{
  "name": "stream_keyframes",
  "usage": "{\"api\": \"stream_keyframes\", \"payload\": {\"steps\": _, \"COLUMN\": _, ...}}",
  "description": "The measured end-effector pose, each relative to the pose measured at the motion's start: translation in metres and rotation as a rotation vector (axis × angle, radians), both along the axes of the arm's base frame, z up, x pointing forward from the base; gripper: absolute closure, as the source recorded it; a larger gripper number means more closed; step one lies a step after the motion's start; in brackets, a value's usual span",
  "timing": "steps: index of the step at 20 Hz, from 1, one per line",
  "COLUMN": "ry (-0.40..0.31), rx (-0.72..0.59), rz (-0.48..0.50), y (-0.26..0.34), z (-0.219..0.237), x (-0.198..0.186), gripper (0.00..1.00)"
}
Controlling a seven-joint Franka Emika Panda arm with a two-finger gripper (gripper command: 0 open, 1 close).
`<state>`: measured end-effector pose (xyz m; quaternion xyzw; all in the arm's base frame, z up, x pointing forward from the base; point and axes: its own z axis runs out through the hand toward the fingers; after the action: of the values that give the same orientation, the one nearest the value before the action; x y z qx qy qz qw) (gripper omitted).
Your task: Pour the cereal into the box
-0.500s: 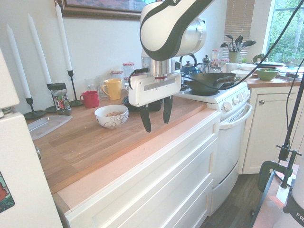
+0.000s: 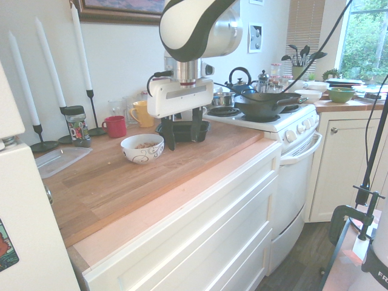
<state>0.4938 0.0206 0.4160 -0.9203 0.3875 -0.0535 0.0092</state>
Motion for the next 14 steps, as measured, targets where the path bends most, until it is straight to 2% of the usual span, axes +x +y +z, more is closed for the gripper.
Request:
{"api": "stream_keyframes", "payload": {"steps": 8, "ry": -0.024, "rx": -0.152, "rz": 0.098, "y": 0.042, "z": -0.002, "x": 0.104, "gripper": 0.00}}
{"api": "stream_keyframes", "payload": {"steps": 14, "ry": -0.065, "rx": -0.347, "rz": 0.183, "y": 0.074, "z": -0.033, "x": 0.151, "gripper": 0.00}}
